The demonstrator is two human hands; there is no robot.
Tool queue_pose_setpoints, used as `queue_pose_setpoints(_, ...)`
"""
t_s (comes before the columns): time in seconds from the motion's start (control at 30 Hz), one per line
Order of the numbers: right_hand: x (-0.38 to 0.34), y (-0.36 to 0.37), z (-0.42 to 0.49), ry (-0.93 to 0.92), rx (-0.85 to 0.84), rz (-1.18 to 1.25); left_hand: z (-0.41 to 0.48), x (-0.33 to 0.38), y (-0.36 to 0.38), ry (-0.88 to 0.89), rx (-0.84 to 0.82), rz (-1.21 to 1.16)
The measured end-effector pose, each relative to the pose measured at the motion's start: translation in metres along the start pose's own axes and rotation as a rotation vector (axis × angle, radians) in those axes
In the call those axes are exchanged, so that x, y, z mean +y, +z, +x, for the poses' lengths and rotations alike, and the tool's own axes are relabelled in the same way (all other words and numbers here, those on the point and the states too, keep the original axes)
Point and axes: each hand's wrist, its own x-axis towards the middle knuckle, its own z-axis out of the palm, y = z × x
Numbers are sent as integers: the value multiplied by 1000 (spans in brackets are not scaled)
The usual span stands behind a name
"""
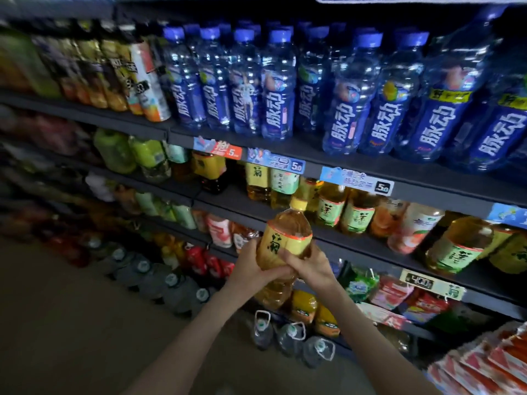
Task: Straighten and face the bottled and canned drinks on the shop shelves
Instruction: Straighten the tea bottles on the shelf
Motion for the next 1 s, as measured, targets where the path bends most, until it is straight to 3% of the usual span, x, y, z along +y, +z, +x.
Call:
queue_pose_setpoints(0.1,-18,45,12,28,-78,163,19,-20,-58,-78,-192,-55)
queue_pose_setpoints(0.2,-37,94,32,14,-125,181,46,-39,-111,-47,-287,-104)
queue_pose_setpoints(0.4,-67,182,67,26,-61,250,87,-71,-184,-24,-145,-4)
queue_pose_setpoints(0.5,-80,209,67,8,184,162,90,-62,-195,-27,-2,112)
queue_pose_setpoints(0.63,-98,234,56,-16,480,-245,84,-69,-184,85,38,199)
queue_pose_setpoints(0.73,-95,235,54,-5,661,-177,76,-67,-165,91,40,172)
queue_pose_setpoints(0.8,-89,223,53,-10,737,-24,76,-62,-153,201,39,221)
queue_pose_setpoints(0.87,-79,204,50,-1,792,124,84,-59,-143,321,-52,301)
queue_pose_setpoints(1.0,-51,159,52,-35,921,265,116,-53,-133,446,-429,226)
